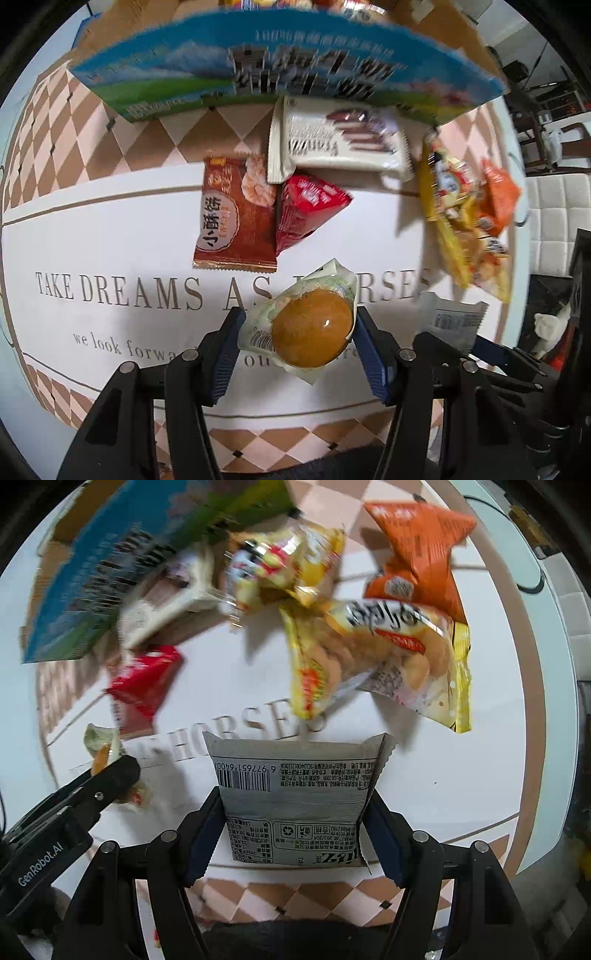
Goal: Organize snacks
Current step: 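Grasp round yolk pastry with left tool while right tool carries white packet into box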
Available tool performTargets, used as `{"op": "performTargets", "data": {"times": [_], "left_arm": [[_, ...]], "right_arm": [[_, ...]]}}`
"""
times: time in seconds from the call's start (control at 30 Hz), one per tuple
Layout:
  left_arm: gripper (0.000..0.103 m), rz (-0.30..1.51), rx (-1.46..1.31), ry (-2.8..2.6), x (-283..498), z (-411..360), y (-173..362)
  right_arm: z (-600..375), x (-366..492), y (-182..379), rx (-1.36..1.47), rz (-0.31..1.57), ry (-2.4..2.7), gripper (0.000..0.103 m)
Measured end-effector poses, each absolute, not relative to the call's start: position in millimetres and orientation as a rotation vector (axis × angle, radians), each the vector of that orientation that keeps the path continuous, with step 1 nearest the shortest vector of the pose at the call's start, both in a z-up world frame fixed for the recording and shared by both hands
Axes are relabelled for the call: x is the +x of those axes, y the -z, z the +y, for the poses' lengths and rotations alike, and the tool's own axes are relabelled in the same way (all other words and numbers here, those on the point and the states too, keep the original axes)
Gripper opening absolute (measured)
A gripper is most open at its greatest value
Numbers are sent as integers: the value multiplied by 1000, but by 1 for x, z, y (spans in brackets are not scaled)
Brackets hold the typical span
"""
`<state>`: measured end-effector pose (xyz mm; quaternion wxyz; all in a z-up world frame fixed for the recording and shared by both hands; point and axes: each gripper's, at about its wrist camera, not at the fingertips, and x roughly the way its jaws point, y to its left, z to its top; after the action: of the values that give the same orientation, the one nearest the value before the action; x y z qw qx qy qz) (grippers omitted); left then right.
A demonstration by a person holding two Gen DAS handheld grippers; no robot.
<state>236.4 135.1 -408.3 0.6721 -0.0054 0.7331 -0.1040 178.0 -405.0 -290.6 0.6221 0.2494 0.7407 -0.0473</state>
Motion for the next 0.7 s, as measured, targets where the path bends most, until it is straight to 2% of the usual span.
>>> {"op": "performTargets", "data": {"times": [0.17,0.4,0.7], "left_arm": [[56,1591,-76,279,251,144,359],[56,1493,-141,317,314,142,303],[57,1456,-117,252,437,144,304]], "right_arm": [[-404,200,245,591,1630,37,75],[-419,271,174,581,1476,-27,75],[-444,405,152,485,1377,-2,75]]}}
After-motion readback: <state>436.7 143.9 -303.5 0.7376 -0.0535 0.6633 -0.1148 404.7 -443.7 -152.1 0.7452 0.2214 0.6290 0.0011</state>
